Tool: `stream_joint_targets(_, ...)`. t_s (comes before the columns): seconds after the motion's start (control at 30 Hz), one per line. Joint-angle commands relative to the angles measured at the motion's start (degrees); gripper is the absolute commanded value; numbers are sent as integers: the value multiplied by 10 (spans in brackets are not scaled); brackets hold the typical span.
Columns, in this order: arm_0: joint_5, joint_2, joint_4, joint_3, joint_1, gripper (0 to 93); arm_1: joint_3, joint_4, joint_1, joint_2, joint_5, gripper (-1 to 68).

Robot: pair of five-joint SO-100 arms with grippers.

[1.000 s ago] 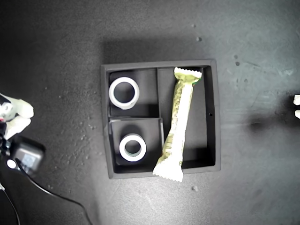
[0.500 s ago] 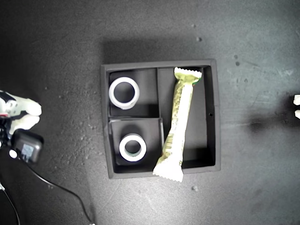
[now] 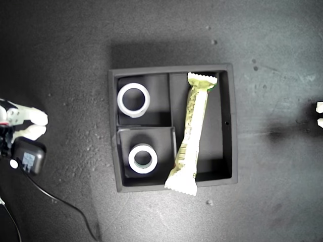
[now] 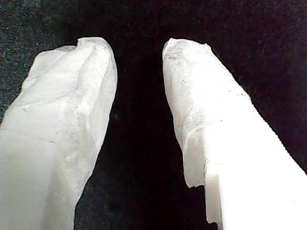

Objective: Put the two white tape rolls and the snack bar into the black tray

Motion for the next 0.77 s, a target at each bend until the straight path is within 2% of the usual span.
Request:
stream_joint_targets(0.0, -40, 27, 8, 42, -11, 39, 7, 1, -2, 4, -2, 65)
stream_joint_targets(0.07, -14, 27, 8, 42, -11, 39, 7, 1, -2, 4, -2, 65)
stream_joint_targets(0.17, 100, 27, 8, 42, -11, 39, 7, 1, -2, 4, -2, 65)
stream_joint_targets(0.2, 110, 27, 8, 42, -11, 39, 7, 1, -2, 4, -2, 65)
stream_joint_targets(0.73, 99, 27, 8, 42, -11, 39, 7, 1, -2, 4, -2, 65)
